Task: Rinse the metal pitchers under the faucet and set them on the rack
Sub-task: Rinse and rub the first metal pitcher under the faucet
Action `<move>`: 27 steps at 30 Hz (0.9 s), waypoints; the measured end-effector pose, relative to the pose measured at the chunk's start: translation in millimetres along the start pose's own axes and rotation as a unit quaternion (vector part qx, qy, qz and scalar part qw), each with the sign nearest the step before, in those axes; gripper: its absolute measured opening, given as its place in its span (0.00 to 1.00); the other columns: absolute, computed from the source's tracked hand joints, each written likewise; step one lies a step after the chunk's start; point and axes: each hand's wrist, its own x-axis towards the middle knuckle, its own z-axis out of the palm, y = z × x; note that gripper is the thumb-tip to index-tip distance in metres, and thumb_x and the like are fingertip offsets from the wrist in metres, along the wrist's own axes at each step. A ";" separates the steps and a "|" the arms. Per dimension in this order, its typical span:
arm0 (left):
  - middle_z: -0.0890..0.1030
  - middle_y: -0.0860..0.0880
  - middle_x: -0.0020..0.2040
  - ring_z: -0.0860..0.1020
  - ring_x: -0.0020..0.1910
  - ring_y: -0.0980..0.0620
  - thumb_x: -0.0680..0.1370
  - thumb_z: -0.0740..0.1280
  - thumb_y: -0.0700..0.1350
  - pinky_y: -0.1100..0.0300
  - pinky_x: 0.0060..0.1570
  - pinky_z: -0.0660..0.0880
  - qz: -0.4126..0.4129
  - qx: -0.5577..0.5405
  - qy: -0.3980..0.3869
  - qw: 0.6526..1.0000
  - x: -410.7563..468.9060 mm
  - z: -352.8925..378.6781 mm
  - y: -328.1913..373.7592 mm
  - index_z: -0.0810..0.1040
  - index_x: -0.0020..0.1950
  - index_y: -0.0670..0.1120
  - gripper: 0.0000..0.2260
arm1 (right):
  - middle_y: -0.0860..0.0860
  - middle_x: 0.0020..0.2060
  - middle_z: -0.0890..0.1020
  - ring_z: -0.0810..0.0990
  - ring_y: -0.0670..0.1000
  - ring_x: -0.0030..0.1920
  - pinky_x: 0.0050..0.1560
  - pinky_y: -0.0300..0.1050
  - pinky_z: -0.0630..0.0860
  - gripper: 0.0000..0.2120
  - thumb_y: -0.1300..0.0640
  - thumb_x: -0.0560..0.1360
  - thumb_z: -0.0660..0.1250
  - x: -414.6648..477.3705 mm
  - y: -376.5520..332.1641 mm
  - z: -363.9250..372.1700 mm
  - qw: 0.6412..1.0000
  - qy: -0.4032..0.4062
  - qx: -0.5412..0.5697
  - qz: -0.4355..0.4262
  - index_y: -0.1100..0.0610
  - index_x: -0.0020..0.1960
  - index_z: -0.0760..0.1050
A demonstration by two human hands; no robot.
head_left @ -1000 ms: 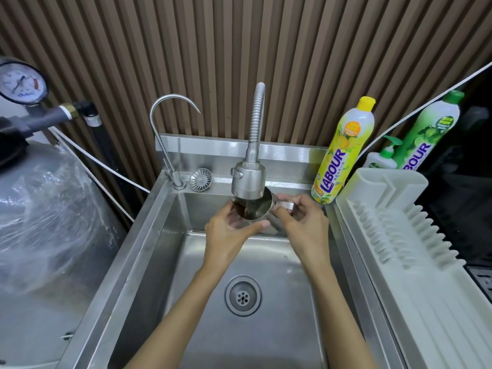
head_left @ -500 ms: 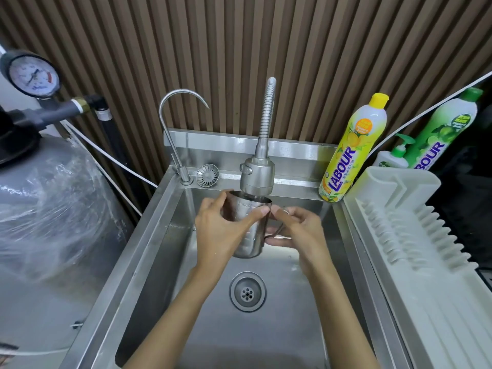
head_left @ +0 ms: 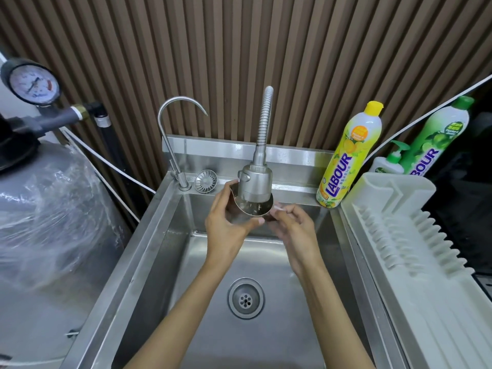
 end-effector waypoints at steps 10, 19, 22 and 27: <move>0.80 0.53 0.42 0.80 0.42 0.62 0.54 0.73 0.69 0.71 0.46 0.75 -0.050 0.160 -0.008 0.986 -12.9 -8.7 7.0 0.80 0.46 0.59 0.26 | 0.57 0.35 0.83 0.82 0.54 0.35 0.37 0.50 0.82 0.08 0.57 0.69 0.72 -12.4 -17.7 -7.6 0.967 0.100 -0.234 -0.008 0.58 0.35 0.75; 0.78 0.55 0.60 0.77 0.58 0.62 0.60 0.78 0.33 0.67 0.60 0.72 -0.038 -0.077 0.001 0.996 -3.4 16.2 -4.4 0.72 0.61 0.56 0.35 | 0.48 0.51 0.83 0.81 0.46 0.51 0.56 0.39 0.75 0.14 0.70 0.74 0.63 -0.6 -13.7 0.6 0.994 0.025 -0.030 -0.102 0.56 0.34 0.65; 0.70 0.68 0.57 0.68 0.58 0.76 0.59 0.79 0.38 0.79 0.57 0.62 0.045 0.034 0.028 0.998 -4.1 4.7 4.4 0.66 0.58 0.68 0.39 | 0.57 0.48 0.81 0.78 0.57 0.51 0.57 0.49 0.76 0.12 0.69 0.76 0.60 7.2 -1.0 3.2 0.994 -0.049 0.093 -0.003 0.59 0.35 0.66; 0.74 0.53 0.51 0.72 0.51 0.58 0.55 0.77 0.61 0.74 0.50 0.66 0.008 0.175 0.058 0.983 -10.0 -12.3 12.5 0.76 0.61 0.52 0.37 | 0.57 0.33 0.82 0.83 0.56 0.39 0.42 0.50 0.83 0.06 0.61 0.75 0.66 -5.6 -0.2 1.9 0.996 -0.057 0.004 0.073 0.62 0.41 0.72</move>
